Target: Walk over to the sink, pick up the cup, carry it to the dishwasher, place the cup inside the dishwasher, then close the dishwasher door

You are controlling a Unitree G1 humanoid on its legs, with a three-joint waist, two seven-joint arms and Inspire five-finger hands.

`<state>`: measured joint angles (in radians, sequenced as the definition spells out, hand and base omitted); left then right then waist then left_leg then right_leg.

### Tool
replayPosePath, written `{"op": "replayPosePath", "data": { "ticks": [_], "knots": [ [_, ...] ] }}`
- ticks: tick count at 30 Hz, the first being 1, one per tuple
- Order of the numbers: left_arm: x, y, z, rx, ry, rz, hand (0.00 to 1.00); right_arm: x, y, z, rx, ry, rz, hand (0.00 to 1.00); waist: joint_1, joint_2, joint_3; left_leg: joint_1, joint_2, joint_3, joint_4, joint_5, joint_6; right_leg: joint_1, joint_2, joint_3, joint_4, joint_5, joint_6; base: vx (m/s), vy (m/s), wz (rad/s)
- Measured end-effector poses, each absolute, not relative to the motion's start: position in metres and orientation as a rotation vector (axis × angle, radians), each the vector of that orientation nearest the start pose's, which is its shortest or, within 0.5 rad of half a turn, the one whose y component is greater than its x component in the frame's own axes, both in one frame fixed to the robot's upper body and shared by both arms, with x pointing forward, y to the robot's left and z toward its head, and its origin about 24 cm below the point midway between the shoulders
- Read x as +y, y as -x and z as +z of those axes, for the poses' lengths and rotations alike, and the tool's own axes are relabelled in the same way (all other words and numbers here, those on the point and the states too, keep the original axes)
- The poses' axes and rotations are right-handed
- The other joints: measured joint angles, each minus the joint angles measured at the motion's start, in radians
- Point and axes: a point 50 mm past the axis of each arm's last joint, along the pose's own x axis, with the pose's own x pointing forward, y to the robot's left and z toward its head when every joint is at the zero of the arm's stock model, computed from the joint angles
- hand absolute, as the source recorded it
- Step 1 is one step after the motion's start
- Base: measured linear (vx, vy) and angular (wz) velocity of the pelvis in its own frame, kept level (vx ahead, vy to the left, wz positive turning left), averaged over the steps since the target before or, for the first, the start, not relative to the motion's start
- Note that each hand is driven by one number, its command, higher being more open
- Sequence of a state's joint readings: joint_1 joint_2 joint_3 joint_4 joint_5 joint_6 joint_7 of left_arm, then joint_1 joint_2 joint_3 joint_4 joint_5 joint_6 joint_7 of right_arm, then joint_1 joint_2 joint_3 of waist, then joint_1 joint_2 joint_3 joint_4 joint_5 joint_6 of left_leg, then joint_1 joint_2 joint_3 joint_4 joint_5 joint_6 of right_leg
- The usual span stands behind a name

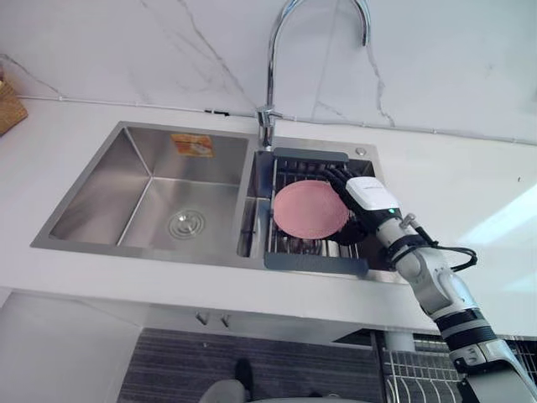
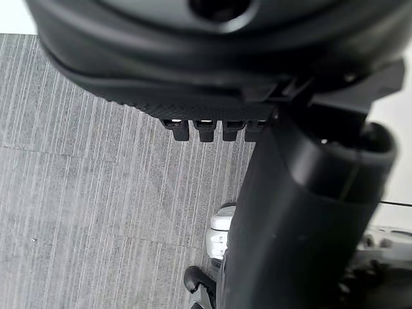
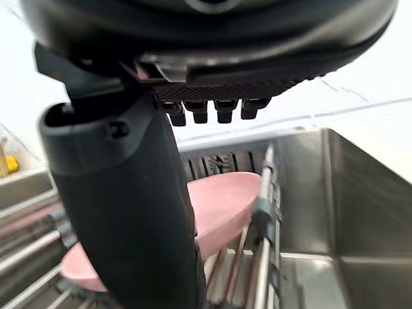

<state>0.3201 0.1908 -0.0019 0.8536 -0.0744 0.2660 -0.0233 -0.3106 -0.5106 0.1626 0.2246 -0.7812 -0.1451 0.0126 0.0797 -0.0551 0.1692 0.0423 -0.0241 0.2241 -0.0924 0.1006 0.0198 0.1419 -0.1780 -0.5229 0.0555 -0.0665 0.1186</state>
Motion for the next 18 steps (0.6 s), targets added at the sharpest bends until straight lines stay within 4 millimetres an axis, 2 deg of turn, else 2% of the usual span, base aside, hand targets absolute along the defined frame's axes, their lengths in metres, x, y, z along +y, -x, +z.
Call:
{"op": "replayPosePath", "data": {
  "ticks": [6, 9, 18],
  "knots": [
    [0.223, -0.015, -0.161, 1.423, -0.053, 0.173, 1.0, -0.201, -0.302, 0.07, -0.061, 1.249, 0.114, 1.0, -0.001, 0.004, 0.003, -0.001, -0.001, -0.004, 0.0, 0.0, 0.0, 0.001, 0.0, -0.002, -0.001, 0.0, 0.0, 0.0, 0.0, 0.0],
    [0.222, -0.014, -0.162, 1.425, -0.055, 0.169, 1.0, -0.203, -0.301, 0.069, -0.045, 1.217, 0.072, 1.0, -0.007, 0.006, 0.004, 0.0, 0.0, -0.002, 0.0, 0.0, 0.0, 0.001, 0.001, 0.0, -0.001, 0.0, 0.0, 0.0, 0.0, 0.0],
    [0.222, -0.016, -0.162, 1.42, -0.066, 0.161, 1.0, -0.193, -0.292, 0.058, -0.083, 1.197, 0.096, 1.0, 0.001, 0.012, 0.006, 0.001, 0.001, 0.001, 0.0, -0.001, 0.0, 0.002, 0.002, 0.003, 0.0, -0.001, -0.002, 0.0, 0.0, 0.0]
  ]
}}
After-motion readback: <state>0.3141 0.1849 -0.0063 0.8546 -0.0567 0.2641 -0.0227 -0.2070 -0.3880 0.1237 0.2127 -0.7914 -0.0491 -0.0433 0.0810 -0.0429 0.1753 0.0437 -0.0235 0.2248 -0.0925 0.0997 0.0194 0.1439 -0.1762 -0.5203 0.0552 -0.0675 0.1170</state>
